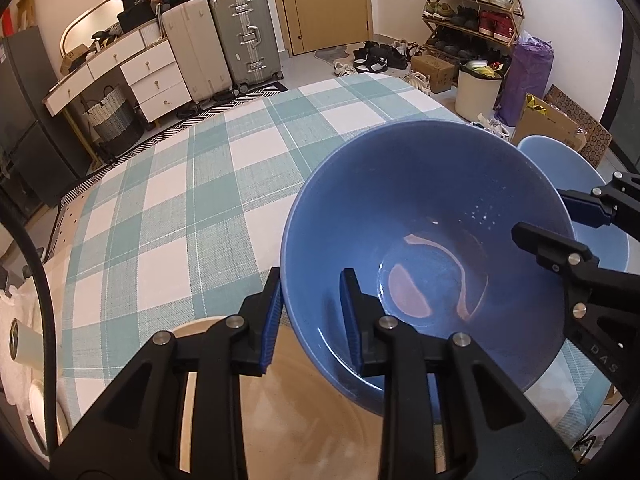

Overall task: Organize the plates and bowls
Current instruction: 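Lower the darker blue bowl beside the lighter bowl and open both grippers, then move both open grippers to the rim of the lighter blue bowl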

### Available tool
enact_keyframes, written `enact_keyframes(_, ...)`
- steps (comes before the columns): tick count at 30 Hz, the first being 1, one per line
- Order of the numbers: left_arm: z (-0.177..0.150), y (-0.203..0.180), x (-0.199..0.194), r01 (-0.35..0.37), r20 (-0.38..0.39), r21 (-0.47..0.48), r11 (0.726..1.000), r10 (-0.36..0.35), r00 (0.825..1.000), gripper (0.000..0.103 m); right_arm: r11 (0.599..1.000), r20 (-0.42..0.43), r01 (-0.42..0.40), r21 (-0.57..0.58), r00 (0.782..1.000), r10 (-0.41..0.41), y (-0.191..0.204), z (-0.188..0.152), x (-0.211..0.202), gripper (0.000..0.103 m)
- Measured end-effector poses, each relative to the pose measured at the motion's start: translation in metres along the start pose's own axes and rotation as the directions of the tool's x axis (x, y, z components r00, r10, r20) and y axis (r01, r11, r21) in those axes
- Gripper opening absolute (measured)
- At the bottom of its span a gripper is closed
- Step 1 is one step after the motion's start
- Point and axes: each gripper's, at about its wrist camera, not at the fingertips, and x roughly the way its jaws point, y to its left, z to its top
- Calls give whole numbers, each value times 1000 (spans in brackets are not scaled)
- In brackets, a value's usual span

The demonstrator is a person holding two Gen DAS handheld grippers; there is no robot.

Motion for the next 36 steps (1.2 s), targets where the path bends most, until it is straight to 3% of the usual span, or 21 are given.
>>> enact_keyframes(14,-4,9,7,4,-34,-24,1000,-5,999,27,999,-48,43,-12,998,-44,-2,-3,14,28)
enact_keyframes(16,-4,11,8,17,-34,-32,999,-18,999,31,999,-48,36,-6,998,-37,-3,-4,14,28)
enact_keyframes(19,-4,13,5,26,-28,-46,999,-27,999,48,1000,-49,24,4,999,-24,-6,-4,13,31)
enact_keyframes(24,-4,12,-2,48,-16,-58,997,-49,999,75,1000,-42,-6,27,999,7,-8,-2,11,50)
enact_keyframes(28,-4,10,-6,65,-12,-61,996,-66,998,76,998,-22,-43,49,999,44,-10,-1,8,59)
enact_keyframes(30,-4,9,-8,69,-7,-66,995,-70,998,78,996,-5,-60,67,998,60,-12,0,6,73)
enact_keyframes(33,-4,9,-11,95,-10,-79,992,-96,995,81,992,24,-96,86,995,94,-15,1,0,80)
enact_keyframes(36,-4,7,-17,108,-1,-84,991,-108,994,86,992,44,-81,101,996,77,-20,2,-4,85)
